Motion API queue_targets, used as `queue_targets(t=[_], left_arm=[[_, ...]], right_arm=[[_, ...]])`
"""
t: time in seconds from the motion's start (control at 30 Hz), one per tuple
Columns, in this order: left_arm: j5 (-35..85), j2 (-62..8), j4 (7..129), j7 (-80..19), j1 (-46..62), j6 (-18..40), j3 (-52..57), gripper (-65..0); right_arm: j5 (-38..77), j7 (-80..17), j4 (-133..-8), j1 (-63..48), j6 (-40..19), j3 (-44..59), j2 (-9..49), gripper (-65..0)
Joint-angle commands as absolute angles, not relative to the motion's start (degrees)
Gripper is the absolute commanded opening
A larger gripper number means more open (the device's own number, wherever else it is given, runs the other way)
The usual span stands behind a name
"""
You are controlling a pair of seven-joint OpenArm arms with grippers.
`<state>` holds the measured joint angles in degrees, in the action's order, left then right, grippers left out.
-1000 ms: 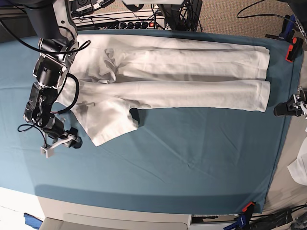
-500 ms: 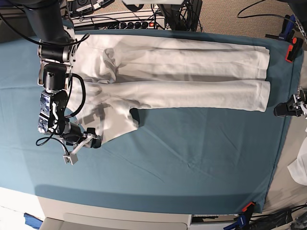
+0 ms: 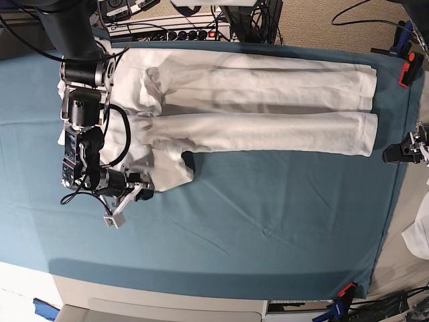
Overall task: Fold the T-shirt properly
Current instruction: 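Tuck the loose sleeve under the fold with the right gripper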
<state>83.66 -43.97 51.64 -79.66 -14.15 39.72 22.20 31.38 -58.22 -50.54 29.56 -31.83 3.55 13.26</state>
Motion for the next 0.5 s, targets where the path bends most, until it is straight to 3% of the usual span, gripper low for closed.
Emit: queue_targets(t=[0.0,0.23,0.47], left_arm=[[85.0,-45.58,52.4,-78.85,-15.38,40.0,22.59,-39.4],[85.0,-45.58,52.4,-78.83,-15.38,40.0,22.59,-39.4],[85.0,-45.58,52.4,-78.83,-15.38,40.0,22.59,-39.4]], right_arm=[[32.03,-59.59,-53.63,29.91,-32.16,3.42,13.63,-65.0],[32.93,-67.35,-78.08,22.7,-32.1,3.42,12.53,-65.0],[33.21,-67.33,-89.89,10.63,-31.88,3.42,7.16,-65.0]])
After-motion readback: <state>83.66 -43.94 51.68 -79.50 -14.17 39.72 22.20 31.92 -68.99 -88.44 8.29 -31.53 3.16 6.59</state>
